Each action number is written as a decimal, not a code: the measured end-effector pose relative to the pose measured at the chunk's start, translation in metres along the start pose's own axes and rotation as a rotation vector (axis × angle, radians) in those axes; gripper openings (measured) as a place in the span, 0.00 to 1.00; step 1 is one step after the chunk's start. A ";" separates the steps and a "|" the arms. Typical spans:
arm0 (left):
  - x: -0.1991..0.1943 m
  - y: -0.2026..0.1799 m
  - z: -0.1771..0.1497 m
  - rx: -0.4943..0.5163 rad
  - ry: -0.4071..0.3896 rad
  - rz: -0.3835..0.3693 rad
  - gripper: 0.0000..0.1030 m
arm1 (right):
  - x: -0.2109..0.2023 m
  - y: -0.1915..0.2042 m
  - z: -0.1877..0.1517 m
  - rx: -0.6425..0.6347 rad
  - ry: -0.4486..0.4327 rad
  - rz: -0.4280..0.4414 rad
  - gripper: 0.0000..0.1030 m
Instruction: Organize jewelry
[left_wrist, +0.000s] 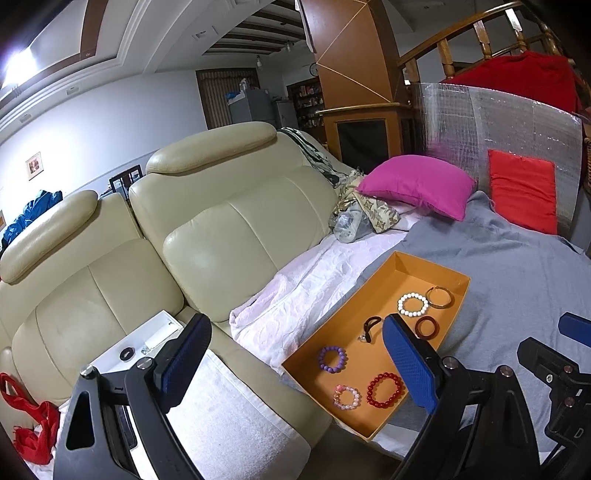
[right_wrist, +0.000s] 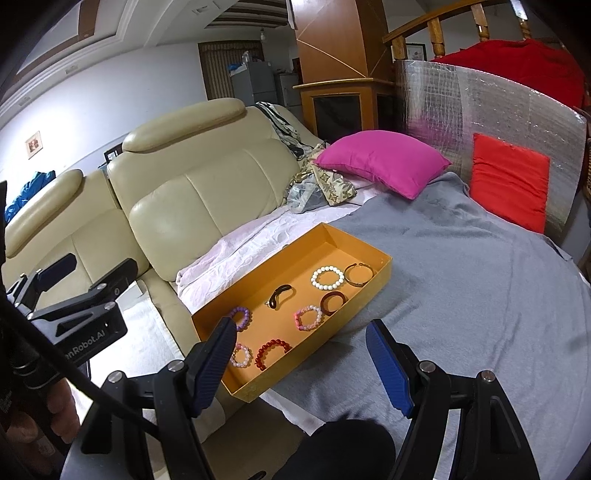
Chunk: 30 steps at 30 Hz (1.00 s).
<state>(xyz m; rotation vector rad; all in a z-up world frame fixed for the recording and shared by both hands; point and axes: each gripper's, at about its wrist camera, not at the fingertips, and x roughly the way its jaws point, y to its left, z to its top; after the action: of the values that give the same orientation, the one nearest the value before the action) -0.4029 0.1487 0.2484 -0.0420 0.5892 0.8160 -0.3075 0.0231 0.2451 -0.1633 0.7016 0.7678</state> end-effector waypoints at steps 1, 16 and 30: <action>0.001 0.000 0.000 -0.002 0.001 0.000 0.91 | 0.001 0.000 0.000 0.001 0.001 0.000 0.74; 0.013 0.006 -0.004 -0.003 0.020 -0.003 0.91 | 0.008 0.002 -0.001 0.007 0.007 -0.004 0.74; 0.039 0.009 -0.006 -0.009 0.057 0.008 0.91 | 0.034 0.004 0.008 -0.021 0.009 -0.018 0.74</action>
<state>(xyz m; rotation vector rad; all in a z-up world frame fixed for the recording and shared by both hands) -0.3904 0.1799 0.2252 -0.0717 0.6401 0.8274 -0.2890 0.0492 0.2298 -0.1920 0.6996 0.7573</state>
